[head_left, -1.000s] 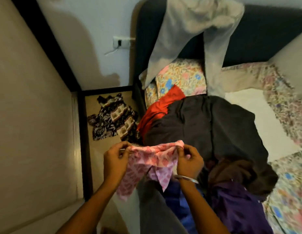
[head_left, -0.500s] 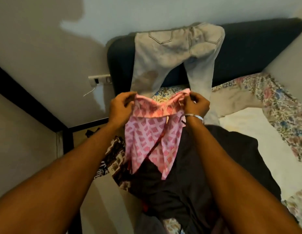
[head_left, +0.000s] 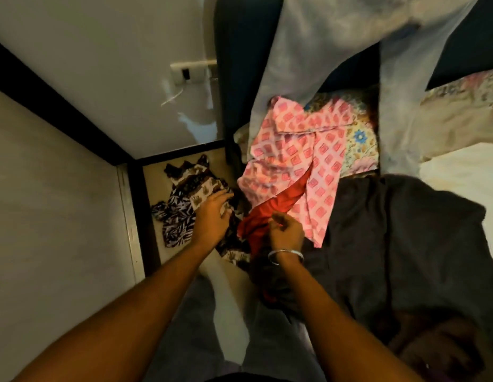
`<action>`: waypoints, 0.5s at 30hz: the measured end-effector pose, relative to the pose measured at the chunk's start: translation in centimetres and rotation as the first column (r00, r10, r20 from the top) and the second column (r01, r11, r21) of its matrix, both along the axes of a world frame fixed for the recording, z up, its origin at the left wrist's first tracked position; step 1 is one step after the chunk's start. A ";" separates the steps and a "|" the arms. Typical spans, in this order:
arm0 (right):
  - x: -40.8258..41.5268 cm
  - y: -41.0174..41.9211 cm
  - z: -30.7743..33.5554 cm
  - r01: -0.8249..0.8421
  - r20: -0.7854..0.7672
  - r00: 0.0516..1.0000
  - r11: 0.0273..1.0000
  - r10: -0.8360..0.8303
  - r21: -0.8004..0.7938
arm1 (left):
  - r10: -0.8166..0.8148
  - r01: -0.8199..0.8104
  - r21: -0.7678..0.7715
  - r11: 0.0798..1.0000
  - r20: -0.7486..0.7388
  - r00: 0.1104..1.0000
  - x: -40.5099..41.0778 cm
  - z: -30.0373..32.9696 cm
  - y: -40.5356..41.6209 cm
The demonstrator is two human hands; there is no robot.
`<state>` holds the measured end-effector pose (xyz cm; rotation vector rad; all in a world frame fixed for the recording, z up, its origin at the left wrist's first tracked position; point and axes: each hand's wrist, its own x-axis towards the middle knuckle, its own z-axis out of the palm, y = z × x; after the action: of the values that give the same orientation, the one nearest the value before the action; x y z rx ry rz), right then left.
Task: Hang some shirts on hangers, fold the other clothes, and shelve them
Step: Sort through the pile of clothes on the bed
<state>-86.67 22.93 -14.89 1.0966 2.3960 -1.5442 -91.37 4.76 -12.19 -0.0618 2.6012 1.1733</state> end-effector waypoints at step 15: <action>2.4 -11.7 -42.7 -0.201 0.456 0.880 0.974 0.132 0.107 | -0.192 0.286 -0.068 0.956 0.592 0.783 2.9 -43.6 -9.6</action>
<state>-84.32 11.24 -57.60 1.0911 2.2374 -0.9388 -88.49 -4.86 -55.82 -0.0995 2.0666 0.7104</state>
